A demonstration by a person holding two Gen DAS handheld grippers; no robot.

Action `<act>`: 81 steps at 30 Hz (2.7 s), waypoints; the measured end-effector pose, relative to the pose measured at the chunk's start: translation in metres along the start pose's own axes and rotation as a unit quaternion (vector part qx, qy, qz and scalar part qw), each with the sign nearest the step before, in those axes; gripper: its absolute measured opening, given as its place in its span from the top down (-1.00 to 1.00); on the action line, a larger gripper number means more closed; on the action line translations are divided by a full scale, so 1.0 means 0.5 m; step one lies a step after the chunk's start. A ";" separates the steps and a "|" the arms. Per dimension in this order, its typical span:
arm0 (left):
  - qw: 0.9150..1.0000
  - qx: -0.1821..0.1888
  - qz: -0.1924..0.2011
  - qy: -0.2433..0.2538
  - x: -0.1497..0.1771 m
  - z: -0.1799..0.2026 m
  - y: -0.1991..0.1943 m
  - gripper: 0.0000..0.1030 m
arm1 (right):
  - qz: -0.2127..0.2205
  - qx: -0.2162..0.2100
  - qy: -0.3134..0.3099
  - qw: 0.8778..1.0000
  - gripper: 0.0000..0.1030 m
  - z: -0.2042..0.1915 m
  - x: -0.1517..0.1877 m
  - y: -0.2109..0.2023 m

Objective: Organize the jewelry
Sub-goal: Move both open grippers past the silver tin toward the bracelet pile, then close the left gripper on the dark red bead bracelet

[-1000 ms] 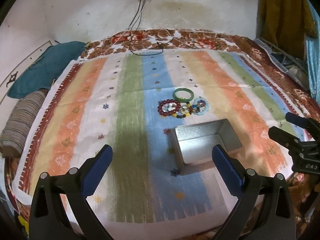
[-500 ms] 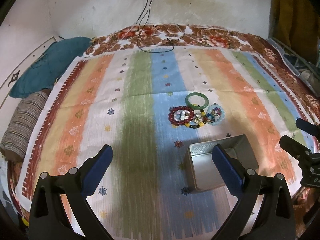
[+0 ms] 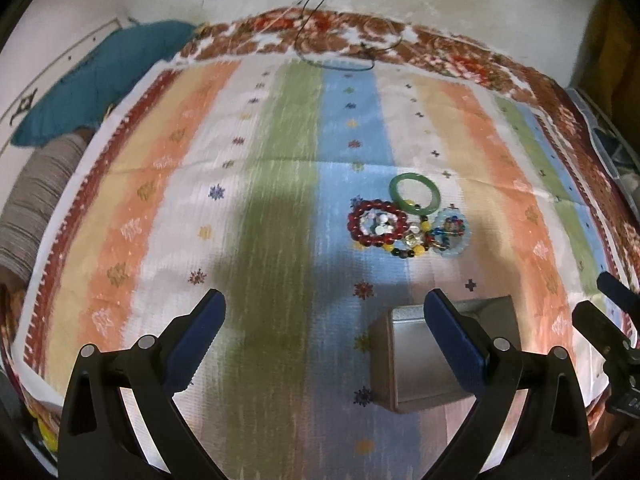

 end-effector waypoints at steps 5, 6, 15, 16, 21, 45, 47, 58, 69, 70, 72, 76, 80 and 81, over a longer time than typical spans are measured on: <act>1.000 0.014 -0.019 -0.015 -0.013 -0.008 0.027 -0.89 | -0.013 -0.002 0.014 1.000 -0.92 0.005 -0.013 0.024; 0.999 0.017 -0.022 -0.016 -0.016 -0.008 0.031 -0.89 | -0.016 -0.004 0.018 1.000 -0.92 0.006 -0.015 0.028; 0.999 0.018 -0.039 -0.024 -0.037 -0.009 0.080 -0.89 | -0.033 -0.009 0.029 0.999 -0.92 0.005 -0.032 0.063; 0.999 0.018 -0.040 -0.025 -0.039 -0.011 0.085 -0.89 | -0.036 -0.009 0.029 0.999 -0.92 0.006 -0.035 0.068; 0.998 0.015 -0.045 -0.031 -0.049 -0.016 0.111 -0.89 | -0.044 -0.009 0.029 0.999 -0.91 0.005 -0.043 0.091; 0.998 -0.012 -0.057 -0.012 -0.088 -0.007 0.219 -0.89 | -0.087 -0.015 0.036 0.995 -0.91 0.013 -0.072 0.196; 0.998 -0.012 -0.059 -0.010 -0.091 -0.006 0.227 -0.89 | -0.090 -0.017 0.042 0.995 -0.91 0.018 -0.076 0.206; 0.997 0.005 -0.077 -0.004 -0.109 0.009 0.274 -0.89 | -0.114 -0.025 0.058 0.991 -0.75 0.034 -0.094 0.262; 0.997 -0.015 -0.080 0.007 -0.120 0.006 0.310 -0.86 | -0.137 -0.043 0.091 0.985 -0.31 0.047 -0.106 0.312; 0.997 -0.016 -0.081 0.007 -0.121 0.005 0.312 -0.87 | -0.140 -0.044 0.091 0.985 -0.30 0.046 -0.105 0.316; 0.996 -0.017 -0.084 0.005 -0.123 0.004 0.319 -0.87 | -0.144 -0.045 0.089 0.985 -0.18 0.044 -0.106 0.324; 0.996 -0.021 -0.090 -0.002 -0.125 0.003 0.336 -0.87 | -0.149 -0.040 0.086 0.984 -0.06 0.046 -0.110 0.338; 0.995 -0.032 -0.094 0.004 -0.125 0.002 0.354 -0.87 | -0.154 -0.039 0.089 0.983 -0.01 0.054 -0.111 0.349; 0.995 -0.033 -0.095 0.004 -0.124 0.001 0.358 -0.87 | -0.156 -0.040 0.088 0.983 0.03 0.054 -0.111 0.353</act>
Point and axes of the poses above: each gripper's, at about its wrist camera, not at the fingertips, and y roughly the way its jaws point, z to its right, x to its underside, the point moved 1 cm from there along y, roughly the way its jaws point, and after that the axes turned 1 degree about -z, right-handed, at the moved point
